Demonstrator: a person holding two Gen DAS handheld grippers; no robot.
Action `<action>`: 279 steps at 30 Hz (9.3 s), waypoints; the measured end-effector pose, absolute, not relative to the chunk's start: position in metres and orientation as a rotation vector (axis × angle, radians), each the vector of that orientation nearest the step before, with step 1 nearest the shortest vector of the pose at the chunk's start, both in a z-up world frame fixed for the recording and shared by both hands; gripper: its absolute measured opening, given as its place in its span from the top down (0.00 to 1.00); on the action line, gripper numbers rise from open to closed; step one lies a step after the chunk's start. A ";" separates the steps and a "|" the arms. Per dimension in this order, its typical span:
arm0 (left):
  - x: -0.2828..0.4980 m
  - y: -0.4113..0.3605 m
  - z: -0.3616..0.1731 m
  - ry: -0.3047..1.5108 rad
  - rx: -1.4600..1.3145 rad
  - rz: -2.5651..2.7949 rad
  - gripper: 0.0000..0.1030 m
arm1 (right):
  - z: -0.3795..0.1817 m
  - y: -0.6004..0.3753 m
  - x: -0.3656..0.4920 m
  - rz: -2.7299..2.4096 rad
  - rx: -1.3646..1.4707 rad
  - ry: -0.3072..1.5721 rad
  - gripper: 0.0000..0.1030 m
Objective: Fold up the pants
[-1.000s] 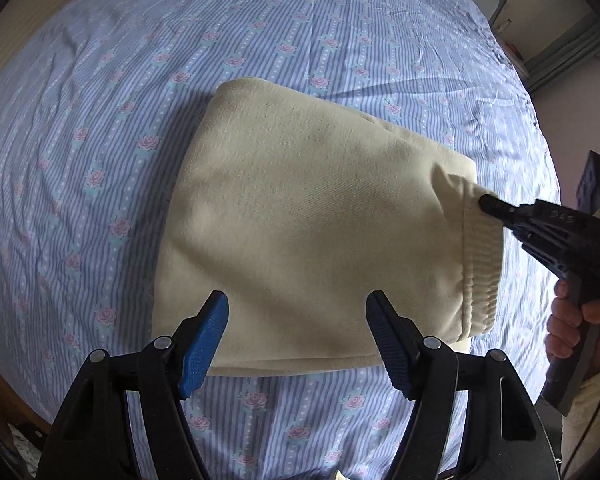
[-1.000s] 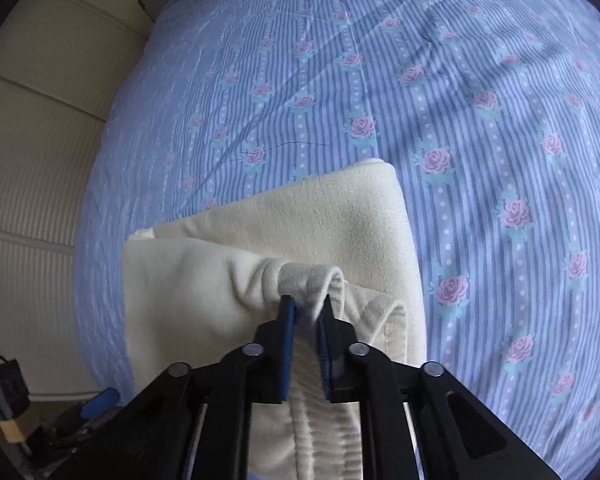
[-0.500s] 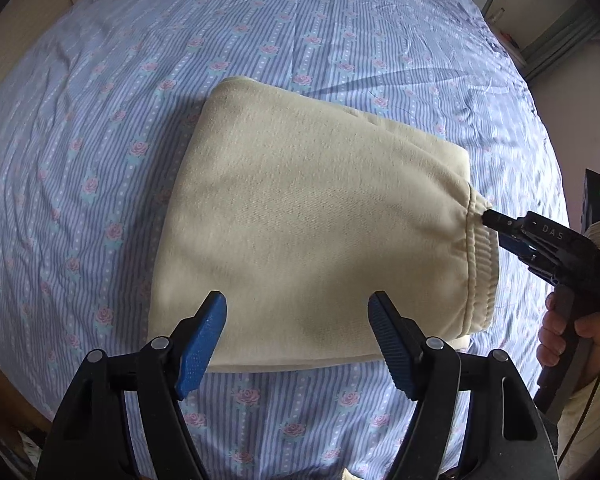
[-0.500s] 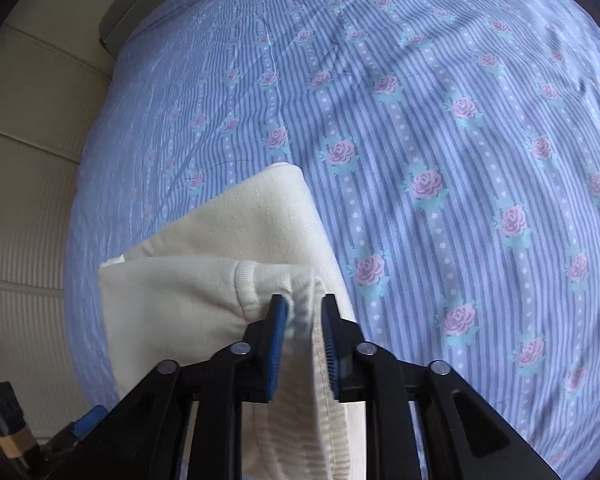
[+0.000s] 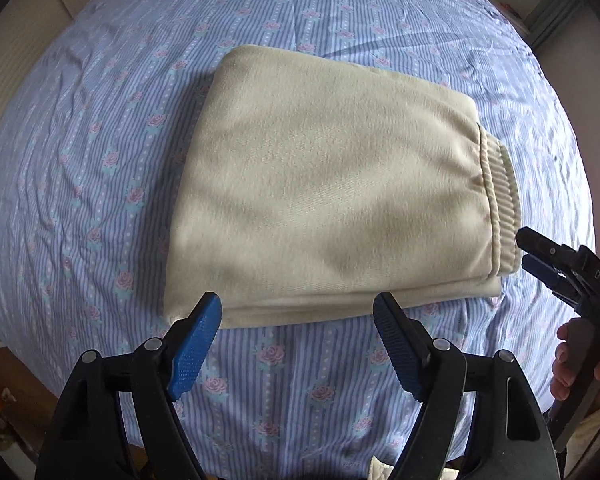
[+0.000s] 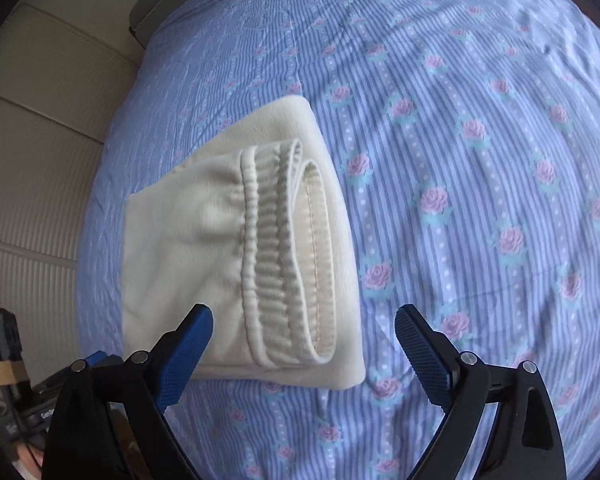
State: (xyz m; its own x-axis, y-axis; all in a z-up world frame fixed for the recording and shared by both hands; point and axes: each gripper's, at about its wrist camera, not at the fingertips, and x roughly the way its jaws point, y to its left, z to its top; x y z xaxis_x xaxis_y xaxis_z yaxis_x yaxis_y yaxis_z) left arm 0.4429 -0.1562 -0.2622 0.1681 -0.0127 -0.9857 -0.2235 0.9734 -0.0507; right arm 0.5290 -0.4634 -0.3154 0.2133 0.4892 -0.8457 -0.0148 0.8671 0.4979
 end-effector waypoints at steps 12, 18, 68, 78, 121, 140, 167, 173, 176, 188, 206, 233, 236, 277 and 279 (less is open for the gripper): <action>0.457 -0.181 -0.267 1.411 -0.199 0.113 0.24 | -0.376 -0.477 0.548 0.462 0.695 1.379 0.09; 0.465 -0.186 -0.274 1.431 -0.204 0.106 0.24 | -0.405 -0.473 0.567 0.582 0.797 1.434 0.03; 0.551 -0.024 -0.356 1.288 -0.534 -0.441 0.17 | -0.379 -0.344 0.566 0.264 0.245 1.446 0.45; 0.580 -0.034 -0.361 1.341 -0.608 -0.387 0.28 | -0.397 -0.348 0.571 0.274 0.310 1.456 0.41; 0.290 -0.032 -0.106 1.060 -0.543 -0.084 0.70 | -0.146 -0.314 0.357 0.632 0.131 1.122 0.68; 0.173 0.155 -0.074 1.022 -0.438 -0.137 0.71 | -0.119 -0.140 0.235 0.573 0.163 1.089 0.68; 0.207 0.391 -0.078 1.031 -0.482 -0.104 0.71 | -0.104 0.085 0.268 0.666 0.050 1.081 0.68; 0.241 0.454 -0.086 1.072 -0.429 -0.154 0.71 | -0.113 0.152 0.284 0.618 0.091 1.094 0.68; 0.264 0.483 -0.098 1.090 -0.405 -0.170 0.71 | -0.121 0.182 0.295 0.600 0.083 1.095 0.68; 0.392 0.572 -0.177 1.201 -0.442 -0.207 0.71 | -0.178 0.276 0.384 0.548 0.078 1.182 0.68; 0.492 0.611 -0.286 1.375 -0.349 -0.028 0.59 | -0.284 0.317 0.484 0.397 -0.040 1.410 0.62; 0.298 0.434 -0.056 0.904 0.064 0.066 0.02 | -0.094 0.173 0.338 0.274 -0.035 0.955 0.09; 0.274 0.386 -0.035 0.869 0.073 0.019 0.02 | -0.076 0.137 0.312 0.245 -0.006 0.912 0.09; 0.099 -0.028 0.039 0.695 -0.003 -0.026 0.00 | 0.025 -0.254 0.101 0.136 0.069 0.680 0.09; 0.099 -0.032 0.039 0.698 -0.001 -0.031 0.00 | 0.026 -0.258 0.098 0.128 0.073 0.678 0.09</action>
